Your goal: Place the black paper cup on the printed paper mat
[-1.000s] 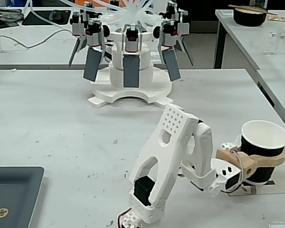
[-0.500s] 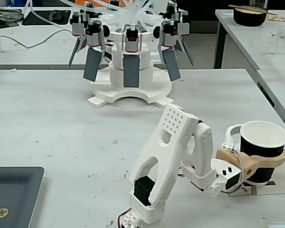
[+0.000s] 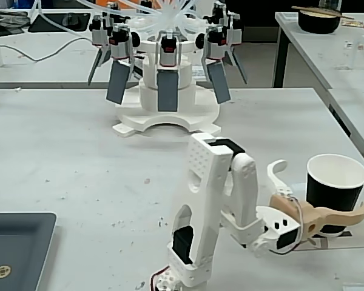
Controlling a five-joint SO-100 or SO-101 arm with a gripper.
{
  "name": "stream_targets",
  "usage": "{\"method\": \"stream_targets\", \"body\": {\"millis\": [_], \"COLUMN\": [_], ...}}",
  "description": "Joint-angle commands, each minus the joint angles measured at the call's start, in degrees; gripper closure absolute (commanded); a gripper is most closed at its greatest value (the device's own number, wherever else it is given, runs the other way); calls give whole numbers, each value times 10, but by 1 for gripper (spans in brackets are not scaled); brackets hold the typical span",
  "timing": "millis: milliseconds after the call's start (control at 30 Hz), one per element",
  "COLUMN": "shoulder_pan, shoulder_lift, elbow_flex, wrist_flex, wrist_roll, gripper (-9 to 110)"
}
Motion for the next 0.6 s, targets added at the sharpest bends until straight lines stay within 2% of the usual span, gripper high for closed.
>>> {"method": "stream_targets", "body": {"millis": [0, 567], "shoulder_pan": [8, -25], "shoulder_lift": [76, 352], "elbow_flex": [40, 226], "wrist_flex": [4, -40], "wrist_roll": [-11, -44], "gripper": [46, 51]}}
